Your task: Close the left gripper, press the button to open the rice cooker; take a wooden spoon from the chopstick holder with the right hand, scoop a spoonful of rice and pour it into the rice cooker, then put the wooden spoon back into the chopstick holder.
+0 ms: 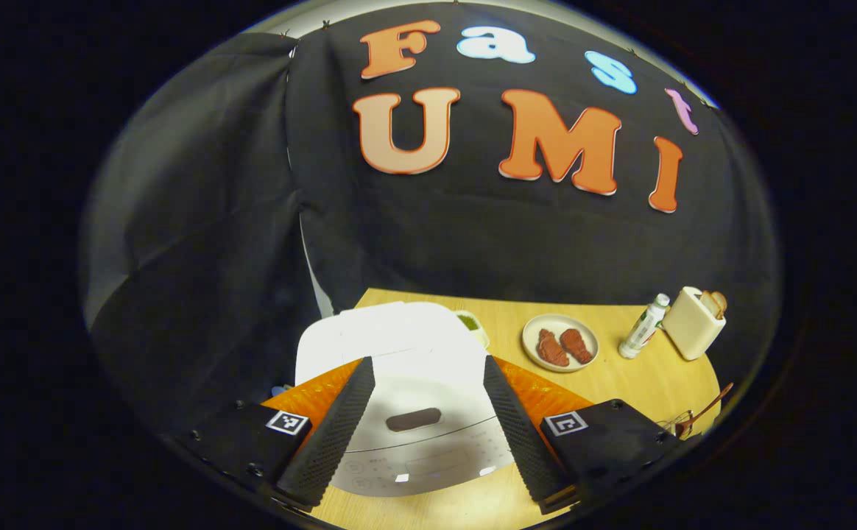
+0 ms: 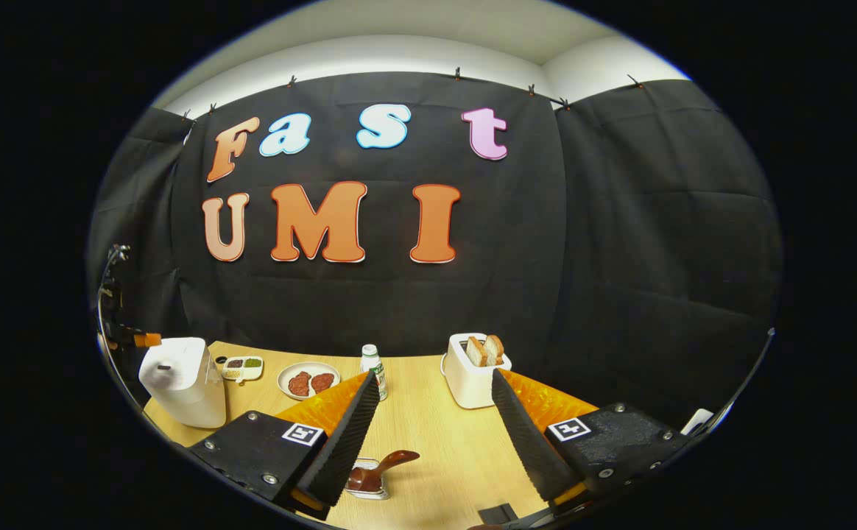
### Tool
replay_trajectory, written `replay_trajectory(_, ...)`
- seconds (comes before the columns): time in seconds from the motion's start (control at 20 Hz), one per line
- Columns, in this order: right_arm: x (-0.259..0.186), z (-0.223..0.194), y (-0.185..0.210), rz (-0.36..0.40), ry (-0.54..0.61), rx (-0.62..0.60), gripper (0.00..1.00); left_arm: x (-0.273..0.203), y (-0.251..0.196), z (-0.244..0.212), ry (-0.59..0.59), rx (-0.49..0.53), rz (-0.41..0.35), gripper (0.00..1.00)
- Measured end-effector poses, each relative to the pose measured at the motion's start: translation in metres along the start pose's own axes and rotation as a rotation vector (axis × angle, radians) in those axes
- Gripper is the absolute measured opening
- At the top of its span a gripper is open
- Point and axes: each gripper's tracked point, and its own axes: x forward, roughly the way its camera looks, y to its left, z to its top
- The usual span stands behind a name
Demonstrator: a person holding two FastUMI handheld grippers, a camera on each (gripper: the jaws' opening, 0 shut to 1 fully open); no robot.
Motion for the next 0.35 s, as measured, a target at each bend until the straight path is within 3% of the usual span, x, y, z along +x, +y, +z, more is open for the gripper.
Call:
replay_trajectory(0.15, -0.004, 0.017, 0.002, 0.01, -0.027, 0.004, 0.95, -0.047, -0.016, 0.049, -0.091, -0.036, -0.041, 1.0)
replay_trajectory(0.35, -0.01, 0.04, 0.007, 0.02, -0.079, -0.001, 0.95, -0.103, -0.028, 0.113, -0.25, 0.0, -0.059, 1.0)
